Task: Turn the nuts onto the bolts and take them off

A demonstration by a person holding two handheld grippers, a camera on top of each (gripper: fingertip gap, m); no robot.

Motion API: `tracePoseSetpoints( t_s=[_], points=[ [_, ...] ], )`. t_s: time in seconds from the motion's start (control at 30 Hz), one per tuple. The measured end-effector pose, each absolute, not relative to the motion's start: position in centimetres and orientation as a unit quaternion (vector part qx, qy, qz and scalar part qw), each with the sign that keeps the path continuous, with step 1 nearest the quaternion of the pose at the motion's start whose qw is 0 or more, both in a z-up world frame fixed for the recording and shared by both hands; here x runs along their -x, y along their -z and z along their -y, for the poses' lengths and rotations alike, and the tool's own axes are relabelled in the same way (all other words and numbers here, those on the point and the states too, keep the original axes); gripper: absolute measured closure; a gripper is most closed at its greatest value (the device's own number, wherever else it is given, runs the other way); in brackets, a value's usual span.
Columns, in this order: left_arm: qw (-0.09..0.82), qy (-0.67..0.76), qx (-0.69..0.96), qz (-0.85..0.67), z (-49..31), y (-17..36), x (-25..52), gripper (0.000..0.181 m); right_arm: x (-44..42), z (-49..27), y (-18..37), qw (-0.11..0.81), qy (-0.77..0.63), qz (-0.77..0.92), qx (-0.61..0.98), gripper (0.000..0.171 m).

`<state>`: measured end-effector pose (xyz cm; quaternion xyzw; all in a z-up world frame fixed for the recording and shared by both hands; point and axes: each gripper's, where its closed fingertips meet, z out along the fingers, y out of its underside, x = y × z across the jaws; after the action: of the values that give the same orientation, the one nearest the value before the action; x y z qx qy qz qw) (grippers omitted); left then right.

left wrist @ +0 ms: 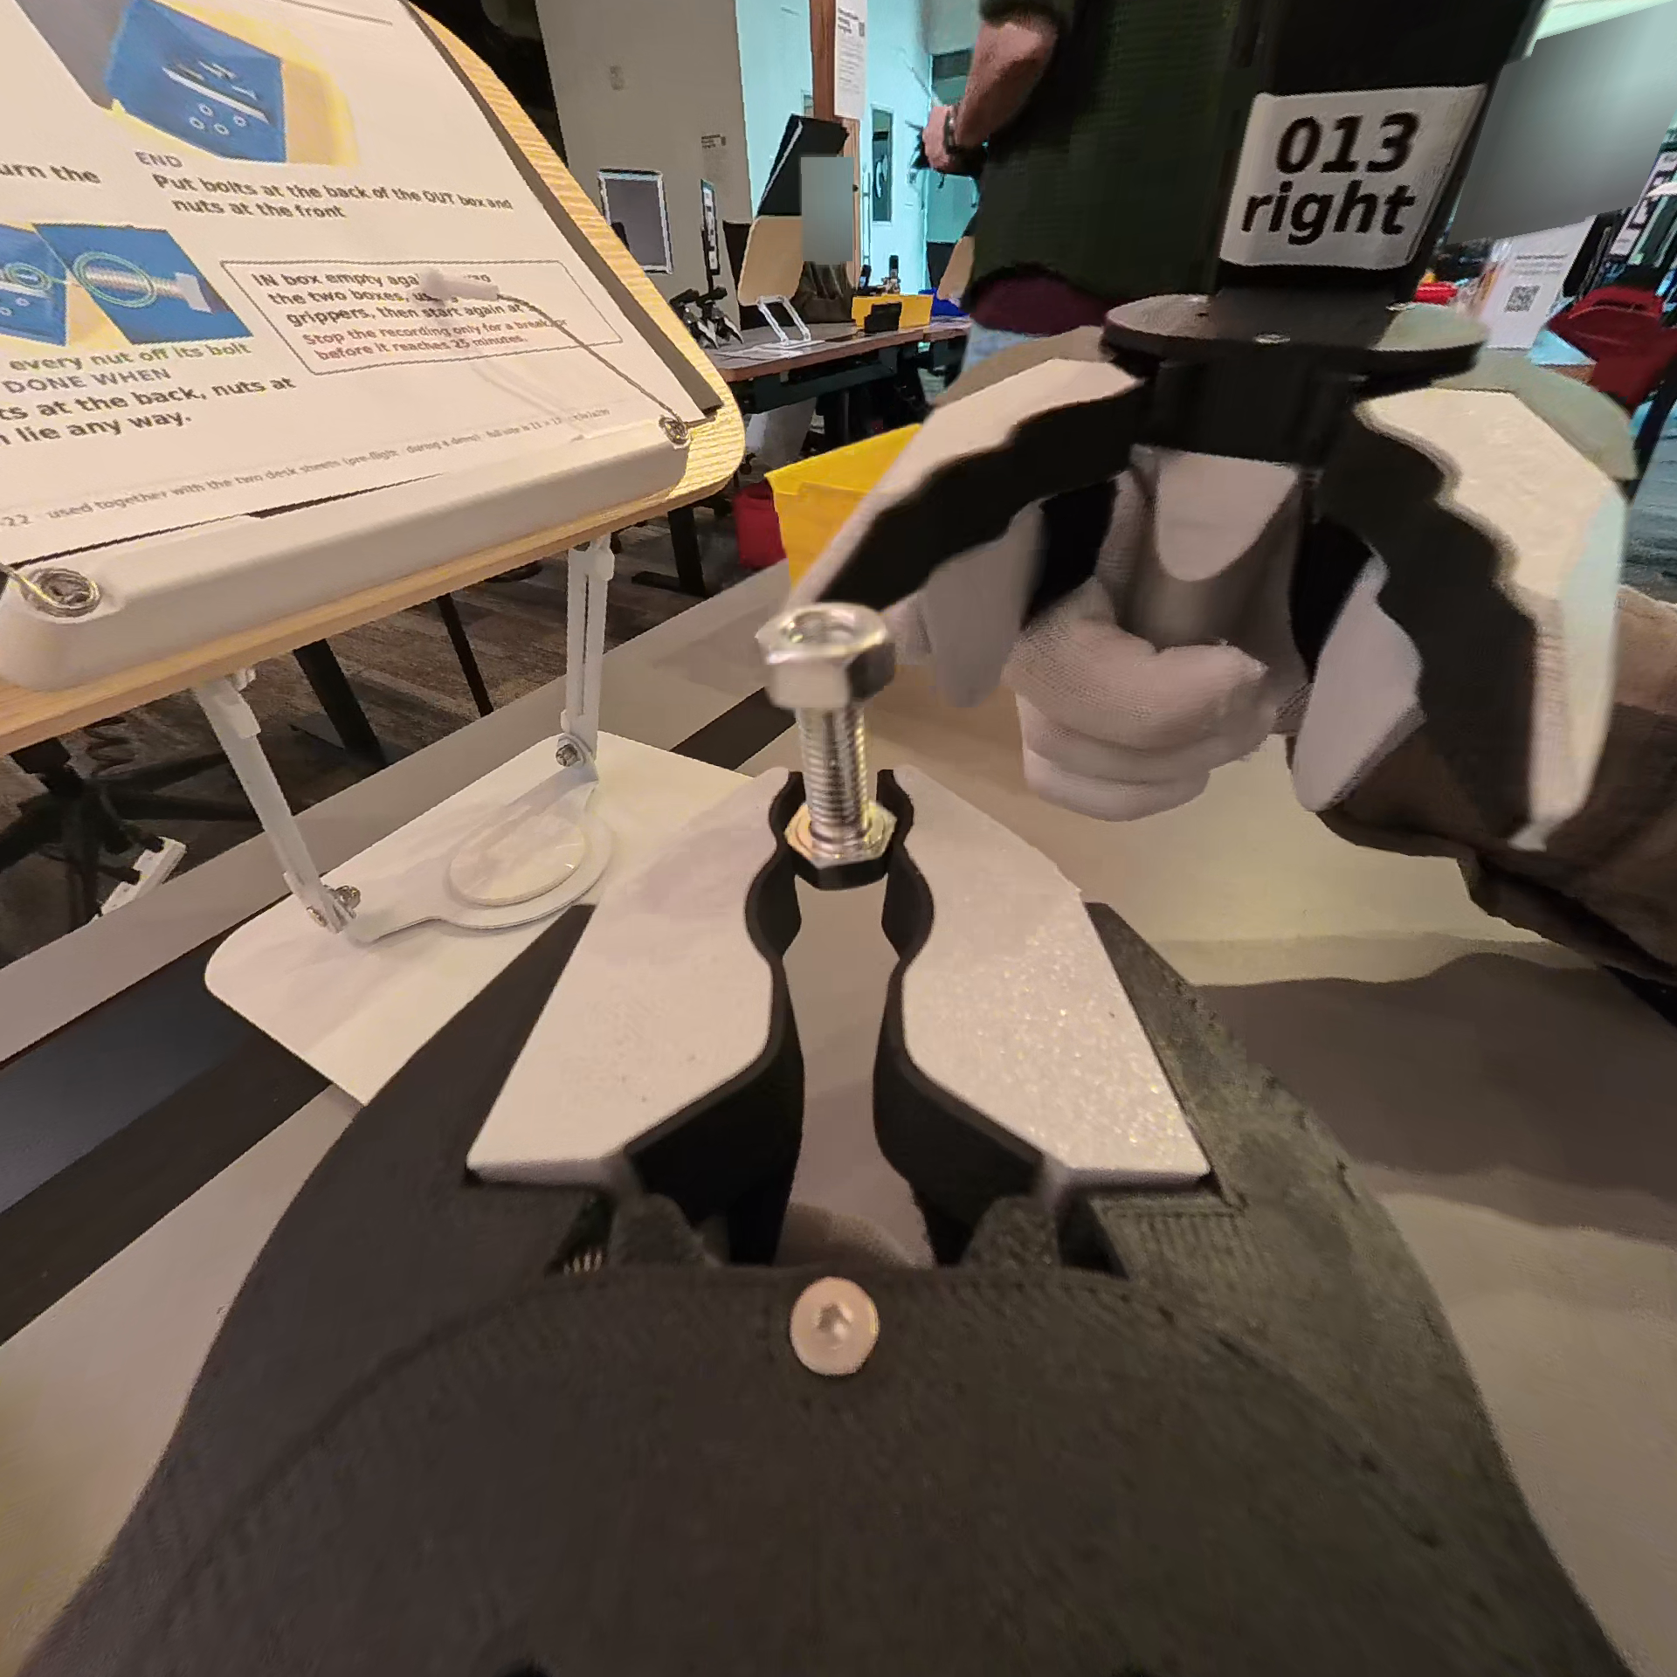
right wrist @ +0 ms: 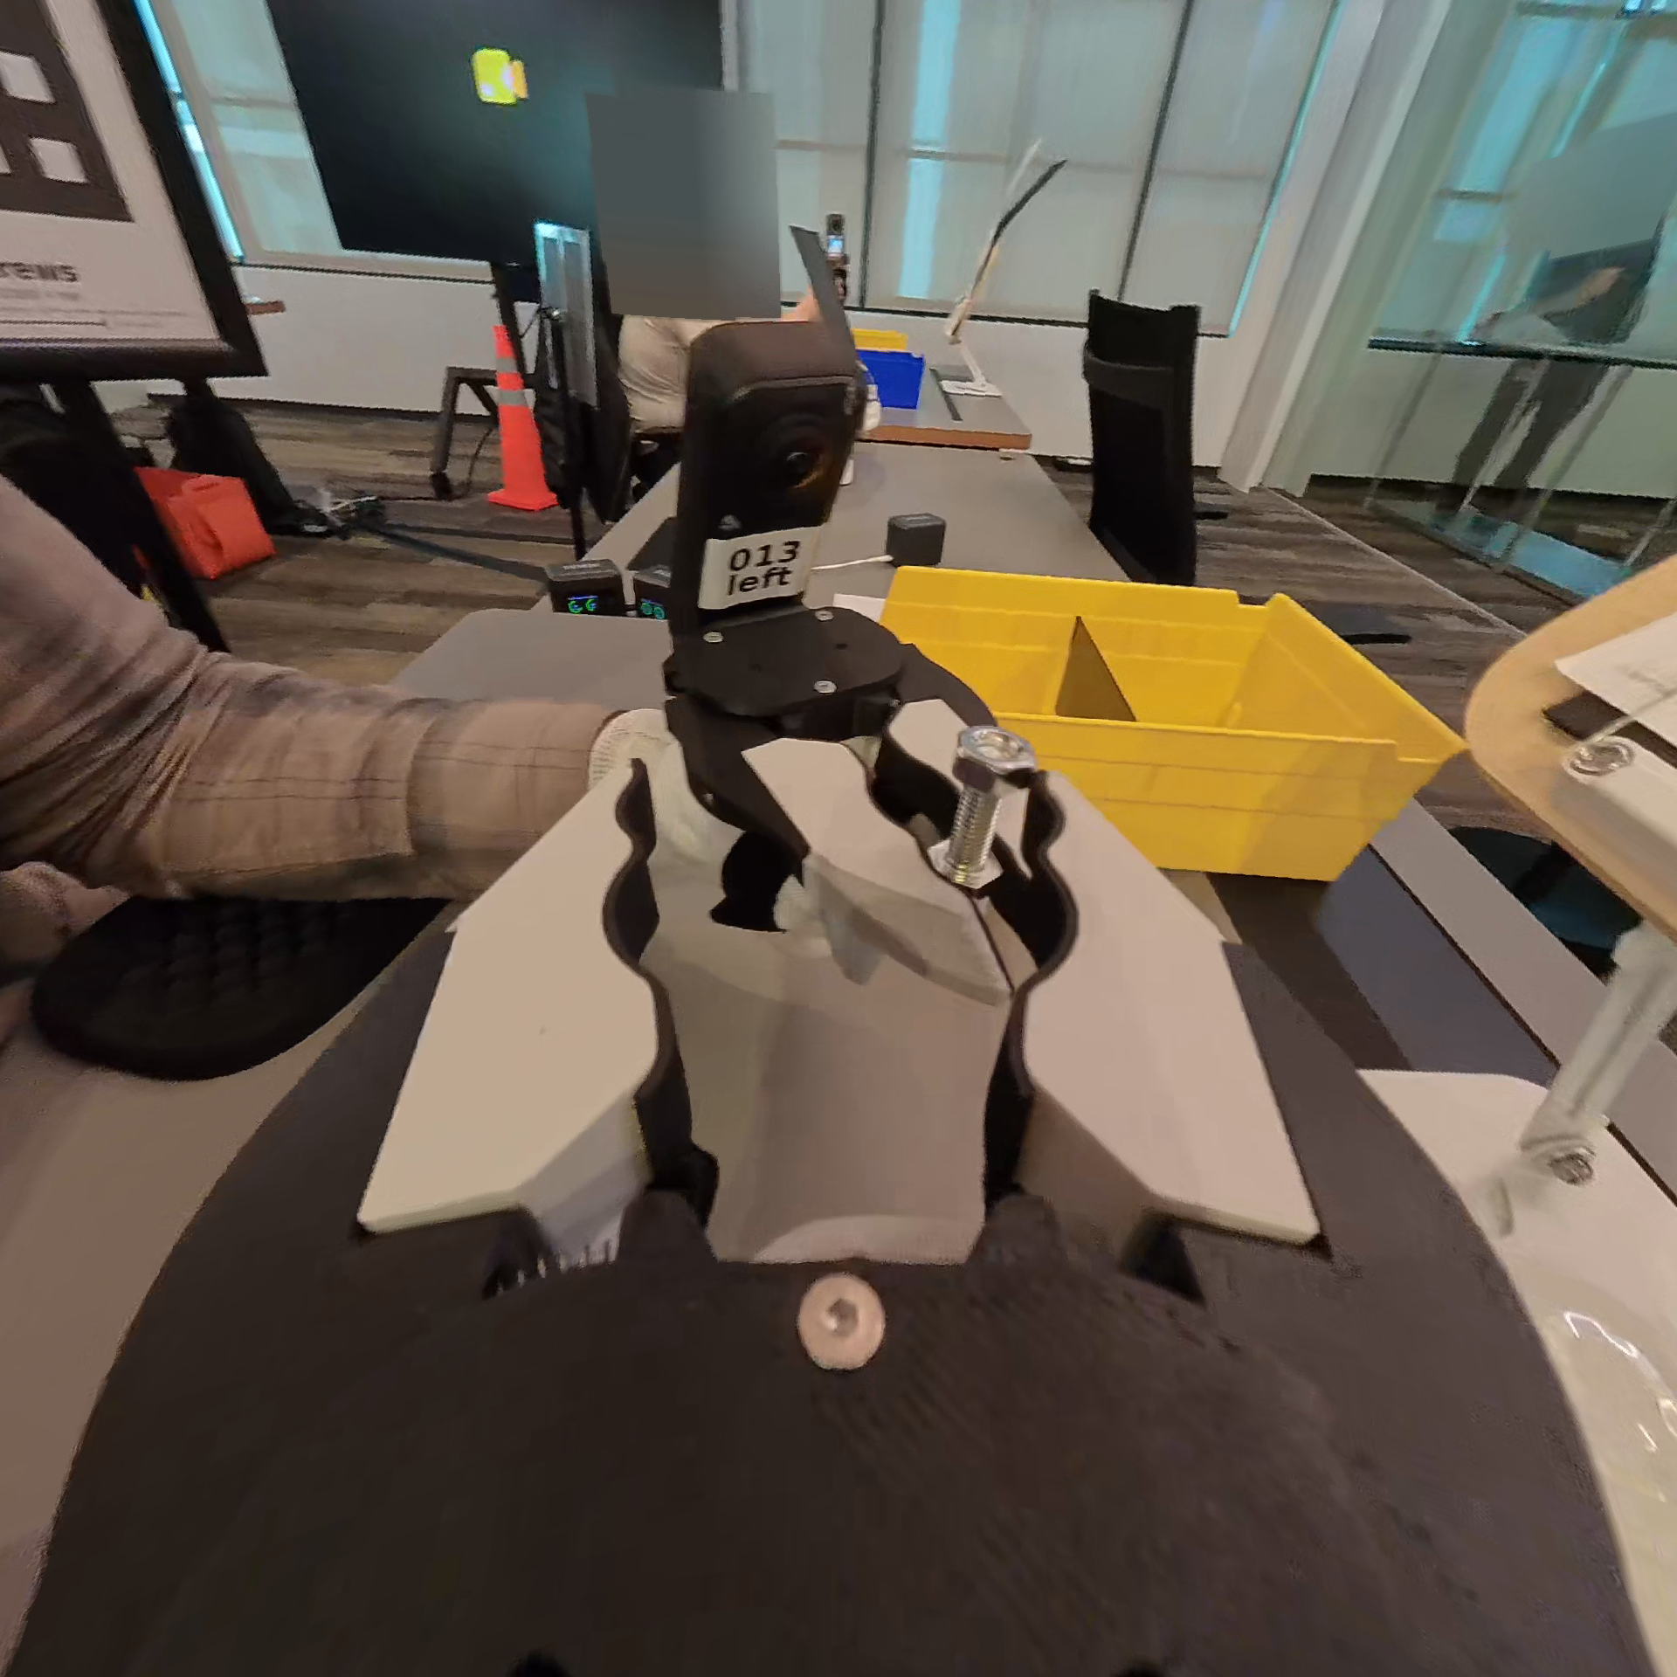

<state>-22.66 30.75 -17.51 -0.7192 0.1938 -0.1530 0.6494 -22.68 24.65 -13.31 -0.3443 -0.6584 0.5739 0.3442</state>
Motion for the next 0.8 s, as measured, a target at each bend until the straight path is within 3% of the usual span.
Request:
tracePoseSetpoints(
  t_s=[0.03, 0.07, 0.1, 0.17, 0.23, 0.33, 0.4, 0.43, 0.47, 0.5, 0.53, 0.6, 0.67, 0.73, 0.8],
  points=[
    [0.650, 0.152, 0.720, -0.192, -30.8, 17.5, 22.8, 0.166, 22.3, -24.4, 13.3, 0.343, -0.574, 0.665, 0.333, 0.097],
    [0.650, 0.150, 0.721, -0.188, -30.8, 17.5, 23.0, 0.166, 21.6, -23.9, 13.1, 0.334, -0.582, 0.673, 0.310, 0.130],
    [0.650, 0.149, 0.721, -0.187, -30.8, 17.5, 23.1, 0.166, 20.9, -23.4, 12.7, 0.327, -0.596, 0.674, 0.289, 0.148],
    [0.652, 0.155, 0.719, -0.187, -30.7, 17.4, 23.0, 0.166, 21.2, -24.4, 11.9, 0.347, -0.599, 0.654, 0.303, 0.139],
    [0.650, 0.153, 0.720, -0.190, -30.8, 17.5, 22.9, 0.166, 21.9, -25.1, 11.8, 0.358, -0.595, 0.641, 0.326, 0.105],
    [0.647, 0.153, 0.721, -0.193, -30.8, 17.6, 22.7, 0.166, 22.6, -24.8, 12.6, 0.350, -0.587, 0.645, 0.342, 0.078],
    [0.646, 0.152, 0.723, -0.193, -30.8, 17.7, 22.7, 0.166, 22.5, -24.1, 13.1, 0.340, -0.582, 0.659, 0.333, 0.083],
    [0.647, 0.146, 0.724, -0.189, -30.9, 17.8, 22.9, 0.166, 22.0, -23.7, 13.0, 0.334, -0.586, 0.668, 0.315, 0.106],
    [0.647, 0.145, 0.726, -0.182, -31.0, 17.7, 23.2, 0.166, 20.9, -23.0, 12.6, 0.319, -0.603, 0.674, 0.282, 0.147],
    [0.648, 0.149, 0.725, -0.181, -30.9, 17.6, 23.3, 0.167, 20.5, -23.2, 11.8, 0.325, -0.618, 0.661, 0.274, 0.152],
    [0.649, 0.152, 0.723, -0.182, -30.9, 17.6, 23.2, 0.167, 20.7, -23.9, 11.4, 0.336, -0.620, 0.648, 0.286, 0.147],
    [0.648, 0.153, 0.723, -0.184, -30.8, 17.5, 23.1, 0.166, 21.7, -25.4, 11.4, 0.360, -0.608, 0.628, 0.324, 0.102],
    [0.645, 0.155, 0.723, -0.190, -30.8, 17.6, 22.7, 0.166, 22.6, -25.6, 12.5, 0.352, -0.593, 0.633, 0.353, 0.074],
    [0.642, 0.152, 0.727, -0.192, -30.9, 17.9, 22.6, 0.166, 22.8, -24.8, 13.1, 0.341, -0.589, 0.646, 0.347, 0.068],
    [0.642, 0.150, 0.728, -0.190, -30.9, 17.9, 22.8, 0.167, 21.8, -23.4, 13.2, 0.318, -0.598, 0.668, 0.310, 0.099]
  ],
)
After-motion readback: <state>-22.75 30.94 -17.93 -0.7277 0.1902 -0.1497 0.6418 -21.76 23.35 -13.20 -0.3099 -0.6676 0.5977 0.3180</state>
